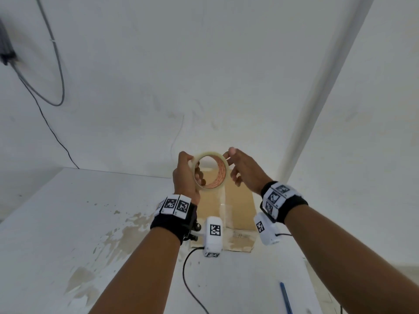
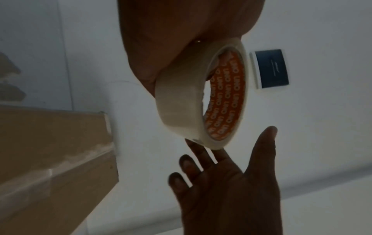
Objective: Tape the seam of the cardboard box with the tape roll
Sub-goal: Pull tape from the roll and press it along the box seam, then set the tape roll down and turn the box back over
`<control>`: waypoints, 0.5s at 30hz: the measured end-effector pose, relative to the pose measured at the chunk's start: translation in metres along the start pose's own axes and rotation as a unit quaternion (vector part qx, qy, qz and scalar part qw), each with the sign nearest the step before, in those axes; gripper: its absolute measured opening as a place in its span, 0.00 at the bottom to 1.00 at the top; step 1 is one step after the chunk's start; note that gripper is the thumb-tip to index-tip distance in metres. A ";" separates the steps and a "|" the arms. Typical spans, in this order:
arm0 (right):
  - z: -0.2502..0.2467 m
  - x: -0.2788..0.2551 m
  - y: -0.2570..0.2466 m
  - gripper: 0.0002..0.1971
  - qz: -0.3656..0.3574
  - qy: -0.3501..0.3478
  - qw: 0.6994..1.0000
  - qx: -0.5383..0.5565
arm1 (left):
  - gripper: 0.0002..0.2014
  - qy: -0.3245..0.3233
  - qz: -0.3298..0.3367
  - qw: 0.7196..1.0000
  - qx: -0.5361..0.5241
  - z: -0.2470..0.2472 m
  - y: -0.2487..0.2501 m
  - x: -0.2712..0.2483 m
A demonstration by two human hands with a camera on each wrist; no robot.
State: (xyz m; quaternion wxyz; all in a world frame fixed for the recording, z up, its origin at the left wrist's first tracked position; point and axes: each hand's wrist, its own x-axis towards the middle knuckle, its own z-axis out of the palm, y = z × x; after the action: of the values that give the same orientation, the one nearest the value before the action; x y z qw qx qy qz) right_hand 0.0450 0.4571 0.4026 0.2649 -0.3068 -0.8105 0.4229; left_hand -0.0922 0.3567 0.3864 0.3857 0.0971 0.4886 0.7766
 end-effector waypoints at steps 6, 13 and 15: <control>0.021 -0.010 0.003 0.24 -0.060 0.066 0.996 0.021 | 0.16 -0.072 -0.035 0.996 -0.047 0.005 -0.002 0.003; 0.015 -0.013 0.007 0.23 -0.030 0.063 0.997 0.030 | 0.20 -0.075 -0.010 0.997 0.031 -0.005 -0.010 0.005; 0.015 -0.015 0.010 0.25 -0.020 0.060 0.997 0.046 | 0.20 -0.078 0.028 0.993 0.078 -0.013 -0.015 0.003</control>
State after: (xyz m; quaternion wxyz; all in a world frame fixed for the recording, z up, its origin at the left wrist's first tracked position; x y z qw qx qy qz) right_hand 0.0476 0.4436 0.3842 0.3357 -0.3026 -0.7788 0.4350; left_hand -0.0935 0.3529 0.3661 0.3920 0.2011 0.5132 0.7366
